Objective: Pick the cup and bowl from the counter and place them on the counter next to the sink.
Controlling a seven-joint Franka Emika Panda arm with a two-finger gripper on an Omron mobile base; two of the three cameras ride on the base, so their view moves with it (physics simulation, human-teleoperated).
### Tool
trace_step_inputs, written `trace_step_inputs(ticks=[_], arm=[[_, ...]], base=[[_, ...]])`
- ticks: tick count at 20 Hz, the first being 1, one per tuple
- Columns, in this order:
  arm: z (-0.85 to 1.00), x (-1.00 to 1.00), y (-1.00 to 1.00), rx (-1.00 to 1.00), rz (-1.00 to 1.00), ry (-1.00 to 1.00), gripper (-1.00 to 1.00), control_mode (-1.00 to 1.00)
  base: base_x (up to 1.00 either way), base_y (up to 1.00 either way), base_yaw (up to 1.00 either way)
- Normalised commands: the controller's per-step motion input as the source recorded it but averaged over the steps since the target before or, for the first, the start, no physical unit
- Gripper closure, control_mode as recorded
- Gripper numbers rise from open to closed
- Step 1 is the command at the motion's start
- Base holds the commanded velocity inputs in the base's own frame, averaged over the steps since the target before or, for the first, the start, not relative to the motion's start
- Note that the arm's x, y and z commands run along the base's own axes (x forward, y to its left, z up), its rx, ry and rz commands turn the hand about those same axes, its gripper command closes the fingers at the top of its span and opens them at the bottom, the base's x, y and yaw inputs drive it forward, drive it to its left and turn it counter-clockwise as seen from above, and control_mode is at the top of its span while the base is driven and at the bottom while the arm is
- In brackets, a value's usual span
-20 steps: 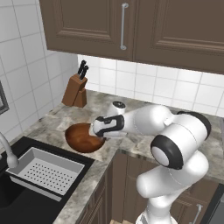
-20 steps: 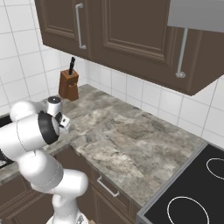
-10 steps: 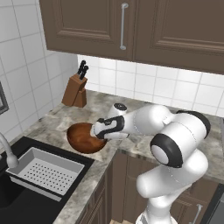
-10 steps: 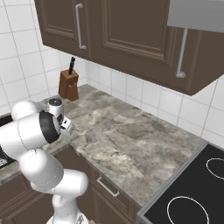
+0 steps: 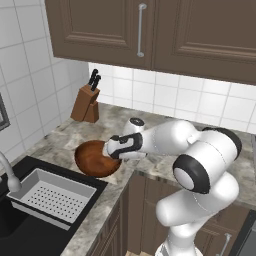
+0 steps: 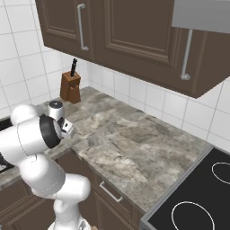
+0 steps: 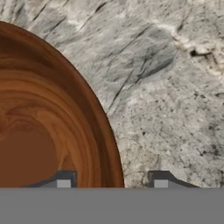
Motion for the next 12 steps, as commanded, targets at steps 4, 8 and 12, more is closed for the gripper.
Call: trace_step_inputs(ticks=[4,8,12], arm=[[0.08,-0.17,0.0,0.0,0.0,0.0,-1.0,-1.0],[0.36,-0.19,0.0,0.0,0.0,-0.02,-1.0,-1.0],[0.64,-0.3,0.0,0.0,0.0,-0.08,-1.0,-1.0]], base=[[0.0,0.0,0.0],[0.0,0.0,0.0],[0.0,0.0,0.0]])
